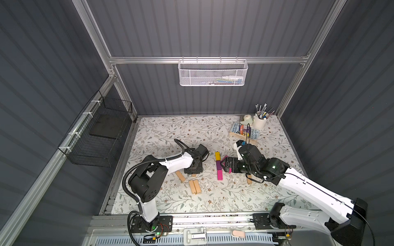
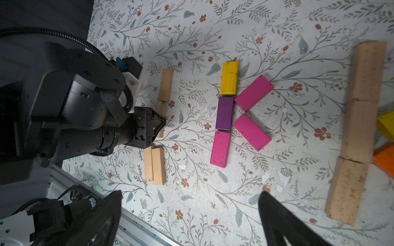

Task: Assemble the letter k with building blocks
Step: Assemble the building block at the center of the board.

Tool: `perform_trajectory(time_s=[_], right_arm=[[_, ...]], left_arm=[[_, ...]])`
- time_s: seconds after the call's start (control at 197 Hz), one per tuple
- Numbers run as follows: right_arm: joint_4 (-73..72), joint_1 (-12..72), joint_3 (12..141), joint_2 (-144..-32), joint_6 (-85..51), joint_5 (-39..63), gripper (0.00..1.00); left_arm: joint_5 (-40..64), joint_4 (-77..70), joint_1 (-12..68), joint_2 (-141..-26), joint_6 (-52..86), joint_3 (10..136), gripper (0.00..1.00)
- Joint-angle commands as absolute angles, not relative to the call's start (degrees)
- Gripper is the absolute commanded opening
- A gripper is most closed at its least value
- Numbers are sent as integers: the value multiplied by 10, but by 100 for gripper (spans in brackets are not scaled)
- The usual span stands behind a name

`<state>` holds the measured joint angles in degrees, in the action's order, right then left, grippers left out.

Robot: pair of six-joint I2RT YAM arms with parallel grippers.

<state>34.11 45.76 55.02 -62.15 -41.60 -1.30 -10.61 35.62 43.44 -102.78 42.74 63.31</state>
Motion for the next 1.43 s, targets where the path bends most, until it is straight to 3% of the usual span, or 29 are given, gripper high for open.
perform_trajectory(time_s=[0.0,0.178,0.299,0.487,0.685,1.42], right_arm=[[348,458,551,-621,-421,-20,99],[354,458,548,-615,-423,-21,99],[355,458,544,-610,-425,-23,99],[355,458,541,-609,-427,-21,99],[357,458,537,-604,-430,-22,99],[356,458,533,-604,-432,-22,99]], left_arm=[[-101,359,432,-1038,418,643,35],[-101,345,432,-1022,410,638,38],[-121,349,431,-1013,397,643,47],[-155,371,430,-1010,391,648,49],[-92,317,425,-999,366,633,44],[-85,316,403,-1012,401,619,29]])
